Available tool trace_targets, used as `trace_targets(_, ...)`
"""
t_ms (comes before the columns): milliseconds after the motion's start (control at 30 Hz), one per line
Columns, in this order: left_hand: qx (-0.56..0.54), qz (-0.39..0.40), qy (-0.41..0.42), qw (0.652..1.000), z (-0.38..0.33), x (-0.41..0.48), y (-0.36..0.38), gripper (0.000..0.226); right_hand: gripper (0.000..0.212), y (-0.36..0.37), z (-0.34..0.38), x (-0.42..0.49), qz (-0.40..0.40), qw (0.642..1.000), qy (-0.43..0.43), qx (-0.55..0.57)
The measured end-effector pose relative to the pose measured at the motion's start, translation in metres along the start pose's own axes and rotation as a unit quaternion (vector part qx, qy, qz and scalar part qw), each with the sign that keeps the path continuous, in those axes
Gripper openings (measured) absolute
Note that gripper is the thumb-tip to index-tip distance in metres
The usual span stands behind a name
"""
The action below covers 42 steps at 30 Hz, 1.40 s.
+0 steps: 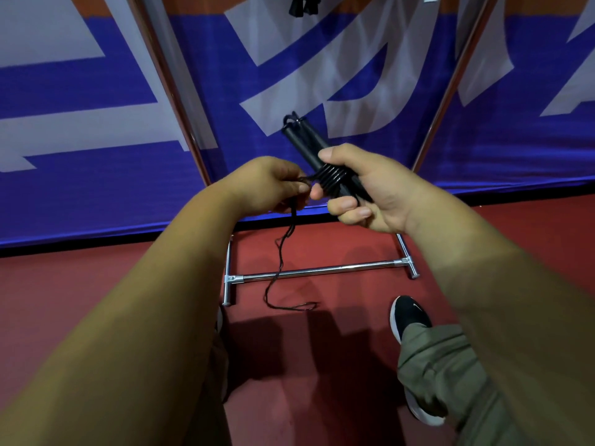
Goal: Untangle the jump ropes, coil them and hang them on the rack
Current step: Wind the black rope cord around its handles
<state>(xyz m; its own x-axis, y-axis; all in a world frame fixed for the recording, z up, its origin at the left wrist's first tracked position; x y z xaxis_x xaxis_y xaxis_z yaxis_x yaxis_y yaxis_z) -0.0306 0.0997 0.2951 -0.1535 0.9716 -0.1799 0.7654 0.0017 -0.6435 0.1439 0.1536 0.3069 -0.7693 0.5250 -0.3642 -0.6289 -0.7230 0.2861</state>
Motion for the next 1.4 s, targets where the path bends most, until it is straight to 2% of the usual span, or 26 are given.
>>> trace_targets(100,-0.044,-0.016,0.037,0.998,0.0,0.0,-0.007,0.019,0.032,0.005,-0.009,-0.005,0.078,0.994,0.072,-0.034)
trace_targets(200,-0.118,0.062,0.117,0.984,-0.007,-0.007,-0.006,0.024,0.047,0.01,-0.018,-0.009,0.148,0.976,0.138,-0.083)
trace_targets(300,-0.185,0.06,0.104,0.975,-0.014,-0.009,-0.008,0.015,0.042,0.011,-0.027,-0.012,0.184,0.955,0.187,-0.136)
trace_targets(400,-0.163,0.018,0.108,0.981,-0.017,-0.009,-0.013,0.014,0.03,0.006,-0.033,-0.008,0.152,0.947,0.215,-0.183)
trace_targets(567,0.039,-0.024,0.106,0.993,-0.022,-0.006,-0.015,0.027,0.027,-0.01,-0.037,0.007,0.018,0.956,0.191,-0.222)
trace_targets(700,0.183,-0.045,0.121,0.975,-0.029,-0.004,-0.009,0.037,0.023,-0.022,-0.04,0.022,-0.097,0.956,0.135,-0.241)
trace_targets(867,0.279,-0.036,0.081,0.956,-0.029,0.002,-0.007,0.032,0.013,-0.027,-0.036,0.027,-0.147,0.952,0.101,-0.249)
trace_targets(1000,0.268,-0.025,0.045,0.962,-0.023,0.002,0.003,0.025,0.015,-0.024,-0.03,0.027,-0.145,0.954,0.078,-0.252)
trace_targets(1133,0.22,-0.034,0.007,0.975,-0.019,0.001,0.005,0.011,0.036,-0.019,-0.028,0.025,-0.125,0.973,0.048,-0.187)
trace_targets(1267,0.174,-0.049,-0.026,0.983,-0.023,-0.001,0.005,0.03,0.059,-0.018,-0.02,0.024,-0.166,0.98,0.004,-0.112)
trace_targets(1400,0.078,-0.03,0.014,0.996,-0.032,-0.007,0.004,0.04,0.066,-0.022,-0.018,0.028,-0.174,0.983,-0.011,-0.058)
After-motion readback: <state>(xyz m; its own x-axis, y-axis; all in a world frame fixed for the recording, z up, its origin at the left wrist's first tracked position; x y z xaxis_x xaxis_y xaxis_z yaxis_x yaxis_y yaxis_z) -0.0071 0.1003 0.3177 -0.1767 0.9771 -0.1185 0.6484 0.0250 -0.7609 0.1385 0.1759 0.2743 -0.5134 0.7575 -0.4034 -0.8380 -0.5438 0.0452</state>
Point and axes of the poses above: each hand's wrist, its own x-axis towards the middle knuckle, its own y-axis out of the palm, z = x × y, the point moved 4 cm from there along x, towards the middle knuckle
